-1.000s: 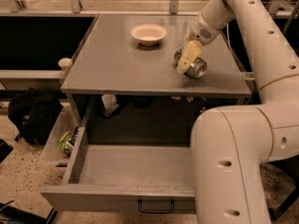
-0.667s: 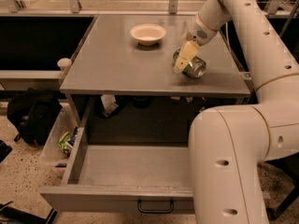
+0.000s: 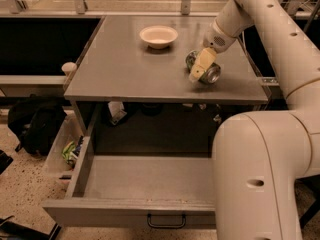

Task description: Place green can into top drawer

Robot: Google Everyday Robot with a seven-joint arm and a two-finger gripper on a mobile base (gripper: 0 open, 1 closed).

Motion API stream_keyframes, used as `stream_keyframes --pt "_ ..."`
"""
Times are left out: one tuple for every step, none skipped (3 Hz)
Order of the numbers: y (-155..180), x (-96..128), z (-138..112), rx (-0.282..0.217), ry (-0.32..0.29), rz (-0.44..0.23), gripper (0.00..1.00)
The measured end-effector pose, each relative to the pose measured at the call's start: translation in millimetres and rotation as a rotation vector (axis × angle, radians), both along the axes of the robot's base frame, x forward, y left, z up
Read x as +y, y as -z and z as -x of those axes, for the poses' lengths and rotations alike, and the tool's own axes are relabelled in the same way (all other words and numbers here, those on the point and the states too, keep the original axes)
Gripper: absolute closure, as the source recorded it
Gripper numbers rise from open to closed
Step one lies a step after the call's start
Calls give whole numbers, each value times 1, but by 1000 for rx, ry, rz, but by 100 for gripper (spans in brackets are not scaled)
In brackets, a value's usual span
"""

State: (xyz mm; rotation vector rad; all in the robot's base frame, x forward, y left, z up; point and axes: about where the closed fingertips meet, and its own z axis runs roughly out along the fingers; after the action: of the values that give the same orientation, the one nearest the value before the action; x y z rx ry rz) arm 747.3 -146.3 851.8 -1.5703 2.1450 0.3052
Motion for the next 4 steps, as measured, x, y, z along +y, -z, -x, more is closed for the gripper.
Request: stream_keyframes --pt "5 2 1 10 -1 1 0" --pt "5 2 1 10 -1 1 19" --pt "5 2 1 10 -1 1 42" --pt "5 2 1 10 -1 1 65"
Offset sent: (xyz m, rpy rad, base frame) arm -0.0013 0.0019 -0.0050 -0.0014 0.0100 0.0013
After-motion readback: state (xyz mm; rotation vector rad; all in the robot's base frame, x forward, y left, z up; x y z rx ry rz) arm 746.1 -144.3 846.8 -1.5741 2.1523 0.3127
